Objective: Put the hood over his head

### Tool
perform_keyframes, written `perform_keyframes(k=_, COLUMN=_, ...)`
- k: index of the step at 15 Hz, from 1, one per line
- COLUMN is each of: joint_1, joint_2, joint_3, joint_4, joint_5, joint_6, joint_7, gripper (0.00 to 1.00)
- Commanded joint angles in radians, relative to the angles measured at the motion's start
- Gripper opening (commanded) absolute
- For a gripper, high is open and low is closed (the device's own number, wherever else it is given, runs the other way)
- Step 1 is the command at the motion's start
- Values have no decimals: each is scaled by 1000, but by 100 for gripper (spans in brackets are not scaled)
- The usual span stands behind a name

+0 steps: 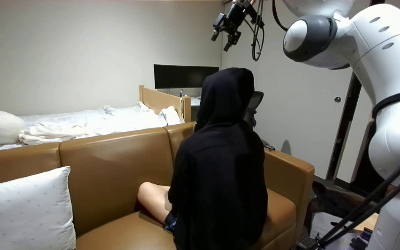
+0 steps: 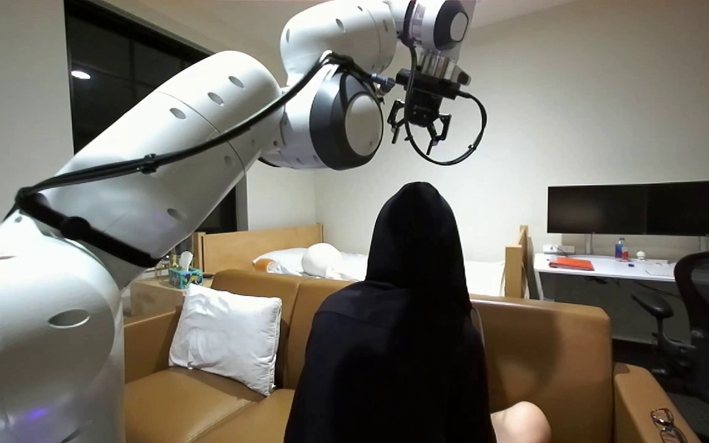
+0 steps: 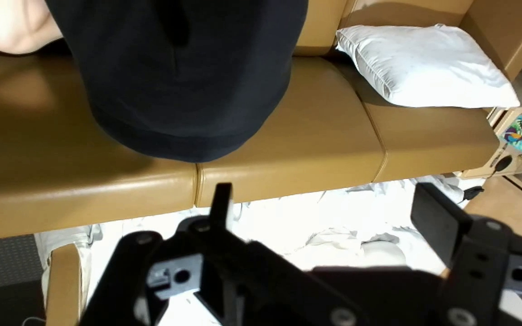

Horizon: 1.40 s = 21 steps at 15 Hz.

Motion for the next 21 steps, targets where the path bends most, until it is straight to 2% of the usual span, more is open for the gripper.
perform_keyframes(k=1, joint_1=3, joint_2=-14, joint_3=-2, joint_4=-6, joint_5=13, joint_6=-6, joint_7=80, gripper=100)
perform_keyframes(k=2, joint_1=3, joint_2=-3, joint_3=-4, joint_4=-1, joint_5=3, joint_6=0, joint_7=32, gripper=100)
perform_keyframes(k=13, joint_1=23, joint_2=-12, joint_3=-6, joint_4=-5, joint_5=0, joint_6=-9, joint_7=64, gripper=100)
perform_keyframes(k=21, joint_1=94, joint_2=-20, joint_3=-3, joint_4=-7, joint_5=-4, joint_6=-3, joint_7=80, gripper=100)
